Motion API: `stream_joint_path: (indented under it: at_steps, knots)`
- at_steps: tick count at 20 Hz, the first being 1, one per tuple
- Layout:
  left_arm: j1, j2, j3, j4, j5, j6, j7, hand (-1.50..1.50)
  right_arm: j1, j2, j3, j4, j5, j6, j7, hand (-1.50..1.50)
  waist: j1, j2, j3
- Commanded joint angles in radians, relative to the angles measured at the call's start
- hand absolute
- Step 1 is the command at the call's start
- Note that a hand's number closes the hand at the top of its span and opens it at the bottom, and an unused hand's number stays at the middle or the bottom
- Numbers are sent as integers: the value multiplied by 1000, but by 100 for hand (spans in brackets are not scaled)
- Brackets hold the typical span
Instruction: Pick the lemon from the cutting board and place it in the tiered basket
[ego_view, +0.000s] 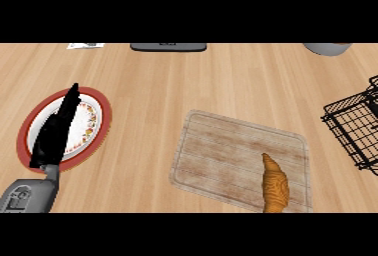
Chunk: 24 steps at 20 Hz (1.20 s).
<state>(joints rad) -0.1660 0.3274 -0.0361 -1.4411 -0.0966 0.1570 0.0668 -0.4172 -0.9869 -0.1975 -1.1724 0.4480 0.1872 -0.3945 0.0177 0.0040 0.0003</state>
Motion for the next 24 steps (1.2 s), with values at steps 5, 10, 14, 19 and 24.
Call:
stream_joint_path:
  at_steps: [5,10,14,19,24]
  knots:
    - [-13,-18,13,23,-22,11,-6,0,-20,44,0,218,-45,155,-11,-150,-10,-1,0]
    - [-73,1,44,74,-14,-31,-11,0,-165,83,-42,377,-58,143,-65,-150,-2,3,0]
    - [21,-16,42,11,-2,-43,-31,0,-152,81,-115,387,-120,161,-78,-150,-8,-3,0]
    - [19,-12,46,12,-23,-40,-29,0,-225,4,-216,438,-206,224,-59,-150,-11,-3,0]
    - [37,-57,31,6,-34,-19,-50,0,-250,-113,-280,582,-221,268,-12,-150,-3,0,0]
